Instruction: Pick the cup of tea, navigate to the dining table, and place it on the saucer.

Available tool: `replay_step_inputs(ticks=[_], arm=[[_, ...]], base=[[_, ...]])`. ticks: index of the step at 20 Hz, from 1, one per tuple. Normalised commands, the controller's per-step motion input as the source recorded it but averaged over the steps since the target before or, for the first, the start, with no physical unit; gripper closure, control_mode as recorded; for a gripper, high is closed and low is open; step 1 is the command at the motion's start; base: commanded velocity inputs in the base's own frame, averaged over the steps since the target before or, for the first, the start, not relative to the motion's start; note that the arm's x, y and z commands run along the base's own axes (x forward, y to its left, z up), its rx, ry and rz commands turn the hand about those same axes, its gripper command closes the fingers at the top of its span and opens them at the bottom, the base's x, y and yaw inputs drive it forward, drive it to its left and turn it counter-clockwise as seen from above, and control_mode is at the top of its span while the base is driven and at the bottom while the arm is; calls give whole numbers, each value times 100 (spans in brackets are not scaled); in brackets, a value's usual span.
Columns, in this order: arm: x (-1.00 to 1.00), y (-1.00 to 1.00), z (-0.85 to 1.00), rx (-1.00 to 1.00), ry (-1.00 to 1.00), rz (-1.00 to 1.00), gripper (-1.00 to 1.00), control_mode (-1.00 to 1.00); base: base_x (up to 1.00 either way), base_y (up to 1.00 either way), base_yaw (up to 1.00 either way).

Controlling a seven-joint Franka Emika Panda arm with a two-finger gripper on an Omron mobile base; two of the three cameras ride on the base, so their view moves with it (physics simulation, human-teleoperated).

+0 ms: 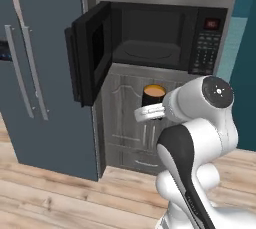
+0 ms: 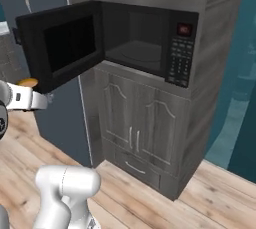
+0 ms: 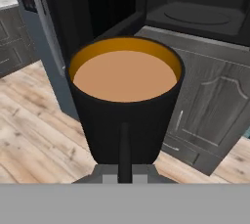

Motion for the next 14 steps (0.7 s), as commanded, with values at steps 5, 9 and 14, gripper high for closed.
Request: replay_step_inputs(ticks=[5, 9, 14], arm=[[0, 0, 0, 0, 0, 0, 100, 100], [0, 0, 0, 0, 0, 0, 100, 100], [0, 0, 0, 0, 0, 0, 100, 100]], base=[[-85, -9, 39], [-70, -30, 41], [-39, -70, 41]])
